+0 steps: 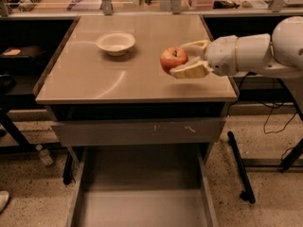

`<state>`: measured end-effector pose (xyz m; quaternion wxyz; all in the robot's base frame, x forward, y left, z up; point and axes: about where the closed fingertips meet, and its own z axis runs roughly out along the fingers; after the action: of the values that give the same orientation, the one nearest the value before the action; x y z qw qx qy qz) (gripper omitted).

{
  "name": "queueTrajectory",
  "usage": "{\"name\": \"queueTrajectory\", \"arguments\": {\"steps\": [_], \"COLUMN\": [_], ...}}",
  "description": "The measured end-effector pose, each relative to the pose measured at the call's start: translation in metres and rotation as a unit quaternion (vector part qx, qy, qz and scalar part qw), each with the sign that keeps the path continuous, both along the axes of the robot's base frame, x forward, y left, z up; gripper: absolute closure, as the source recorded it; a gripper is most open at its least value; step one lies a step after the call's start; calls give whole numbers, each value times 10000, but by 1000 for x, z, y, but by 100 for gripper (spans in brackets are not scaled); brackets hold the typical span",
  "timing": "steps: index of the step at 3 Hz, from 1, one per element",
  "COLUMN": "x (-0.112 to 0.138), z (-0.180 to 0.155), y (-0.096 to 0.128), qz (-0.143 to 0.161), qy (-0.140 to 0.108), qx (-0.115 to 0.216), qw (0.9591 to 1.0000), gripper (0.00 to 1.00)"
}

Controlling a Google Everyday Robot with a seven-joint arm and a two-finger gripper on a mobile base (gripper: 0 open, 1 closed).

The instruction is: Place apple into middle drawer

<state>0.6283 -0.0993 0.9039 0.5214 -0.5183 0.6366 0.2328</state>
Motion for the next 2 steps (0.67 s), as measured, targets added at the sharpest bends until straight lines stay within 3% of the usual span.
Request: {"name": "queueTrajectory", "arguments": {"steps": [1, 2], "x": [-69, -122], "z": [9, -19], "y": [12, -14], "qz": [196, -161], "qy": [-491, -700], "qx": [22, -507], "qw": [9986, 9961], "gripper": [100, 100]}}
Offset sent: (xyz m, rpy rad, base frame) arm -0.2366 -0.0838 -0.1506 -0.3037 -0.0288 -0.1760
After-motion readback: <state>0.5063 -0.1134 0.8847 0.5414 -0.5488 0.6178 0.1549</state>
